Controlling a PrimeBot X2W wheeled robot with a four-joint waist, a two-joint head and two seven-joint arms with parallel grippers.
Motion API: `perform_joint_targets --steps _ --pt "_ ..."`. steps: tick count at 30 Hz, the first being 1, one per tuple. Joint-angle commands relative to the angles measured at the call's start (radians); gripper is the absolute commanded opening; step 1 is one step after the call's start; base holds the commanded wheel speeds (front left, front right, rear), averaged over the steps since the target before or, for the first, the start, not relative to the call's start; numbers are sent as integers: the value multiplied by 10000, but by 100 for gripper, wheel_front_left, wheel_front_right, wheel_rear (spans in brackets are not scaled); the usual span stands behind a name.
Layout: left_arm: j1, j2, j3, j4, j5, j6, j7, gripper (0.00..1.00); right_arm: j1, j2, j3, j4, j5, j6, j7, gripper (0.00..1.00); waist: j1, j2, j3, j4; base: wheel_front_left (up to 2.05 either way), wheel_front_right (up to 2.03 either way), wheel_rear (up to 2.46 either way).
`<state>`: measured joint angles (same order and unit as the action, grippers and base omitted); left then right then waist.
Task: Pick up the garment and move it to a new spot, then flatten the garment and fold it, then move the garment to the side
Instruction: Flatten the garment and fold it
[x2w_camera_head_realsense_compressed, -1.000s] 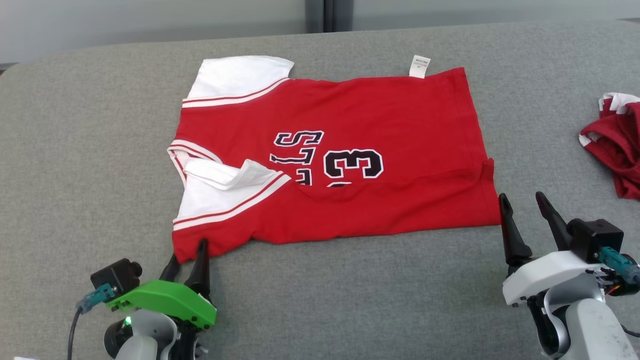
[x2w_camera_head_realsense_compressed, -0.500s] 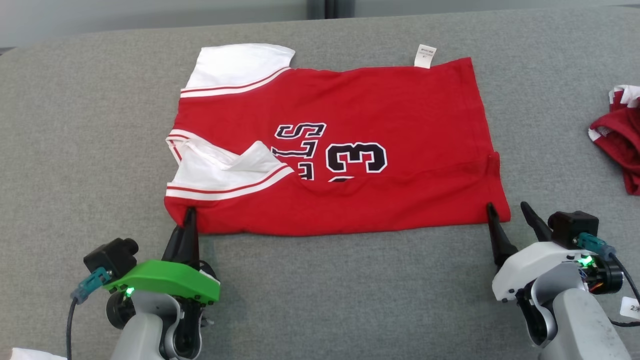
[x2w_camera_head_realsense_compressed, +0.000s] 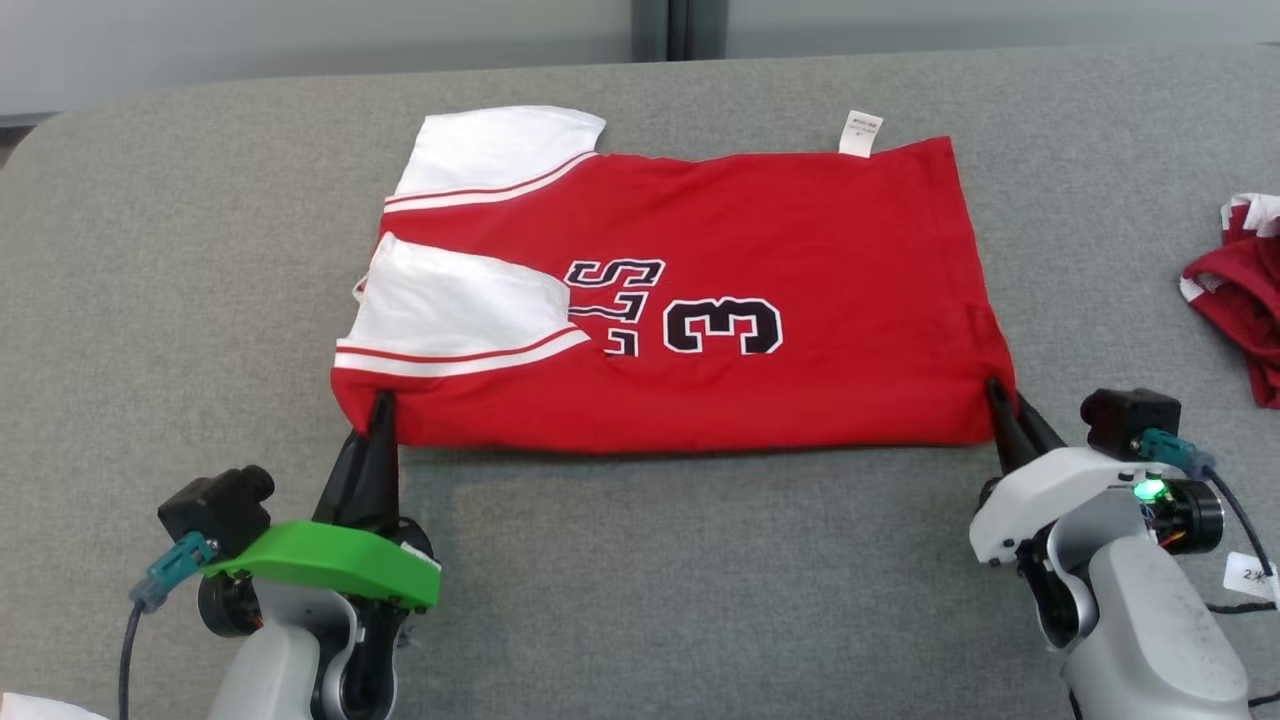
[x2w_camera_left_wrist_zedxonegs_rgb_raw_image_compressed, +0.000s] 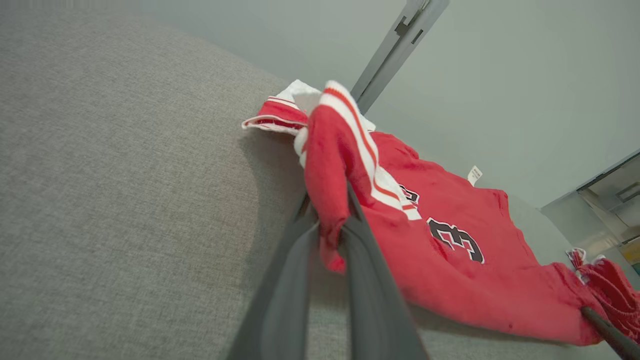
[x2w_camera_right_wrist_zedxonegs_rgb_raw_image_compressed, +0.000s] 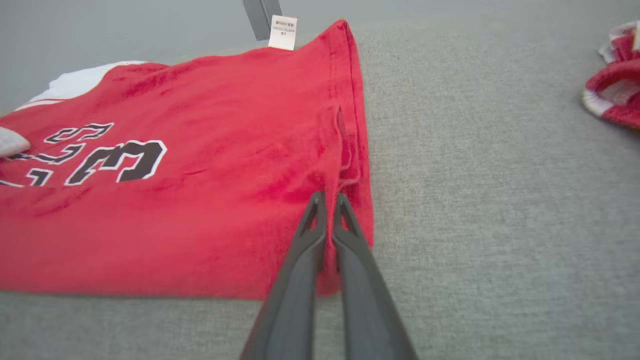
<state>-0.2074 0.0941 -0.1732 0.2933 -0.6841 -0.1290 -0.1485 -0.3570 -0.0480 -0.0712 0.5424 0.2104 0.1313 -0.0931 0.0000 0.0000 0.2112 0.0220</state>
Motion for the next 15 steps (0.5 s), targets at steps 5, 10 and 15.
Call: perform_joint_targets --steps 5,10,15 --pt "549 316 -98 -804 112 176 335 0 215 -49 -417 -735 -184 -15 91 0 0 0 -472 6 0 0 0" --pt "1793 518 -316 -1637 95 516 954 0 1728 -47 -580 -2077 -63 -15 734 0 0 0 -775 -16 0 0 0" --pt "2868 547 -360 -2066 -82 801 1234 0 3047 -49 -604 -2997 345 -15 1203 0 0 0 -811 -110 0 0 0"
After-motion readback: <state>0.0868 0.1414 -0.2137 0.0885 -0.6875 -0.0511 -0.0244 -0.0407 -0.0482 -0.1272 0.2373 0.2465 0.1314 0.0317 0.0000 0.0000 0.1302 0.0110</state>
